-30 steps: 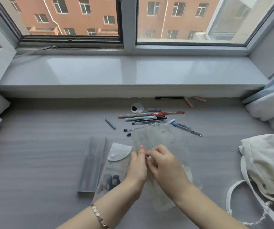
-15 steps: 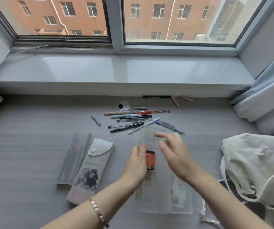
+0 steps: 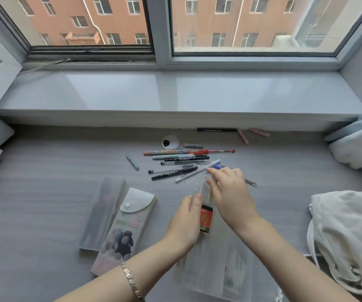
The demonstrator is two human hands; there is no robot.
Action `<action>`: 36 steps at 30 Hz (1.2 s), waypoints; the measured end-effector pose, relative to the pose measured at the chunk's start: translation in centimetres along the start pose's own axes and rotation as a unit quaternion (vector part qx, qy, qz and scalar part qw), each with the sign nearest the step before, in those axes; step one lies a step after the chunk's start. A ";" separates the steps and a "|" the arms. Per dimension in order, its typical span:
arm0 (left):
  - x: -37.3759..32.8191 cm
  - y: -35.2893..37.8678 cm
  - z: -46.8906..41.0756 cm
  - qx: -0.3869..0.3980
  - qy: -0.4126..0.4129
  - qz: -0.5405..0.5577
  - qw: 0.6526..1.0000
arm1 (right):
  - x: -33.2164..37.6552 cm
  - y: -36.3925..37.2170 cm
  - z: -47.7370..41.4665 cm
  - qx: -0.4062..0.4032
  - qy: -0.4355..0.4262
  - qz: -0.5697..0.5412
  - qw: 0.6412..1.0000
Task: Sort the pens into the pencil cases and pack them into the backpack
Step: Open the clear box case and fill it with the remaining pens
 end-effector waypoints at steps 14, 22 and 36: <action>1.7 -3.3 -7.8 0.004 -0.069 0.055 0.996 | -3.1 8.2 -14.5 0.135 0.029 0.102 0.985; 2.8 -5.0 -9.7 0.026 -0.103 0.055 0.993 | -3.1 12.9 -17.3 0.328 -0.029 0.235 0.914; 5.1 -6.8 -9.8 0.043 -0.126 0.008 0.991 | 9.2 21.8 -14.6 0.434 -0.068 0.175 0.881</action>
Point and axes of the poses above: each hand's wrist, its own z-axis away from the middle knuckle, its own y-axis out of the palm, x = y × z, the point moved 2 cm from there along -z, towards the middle knuckle, and after that the axes turned 12 degrees about -x, right-handed, at the moved point
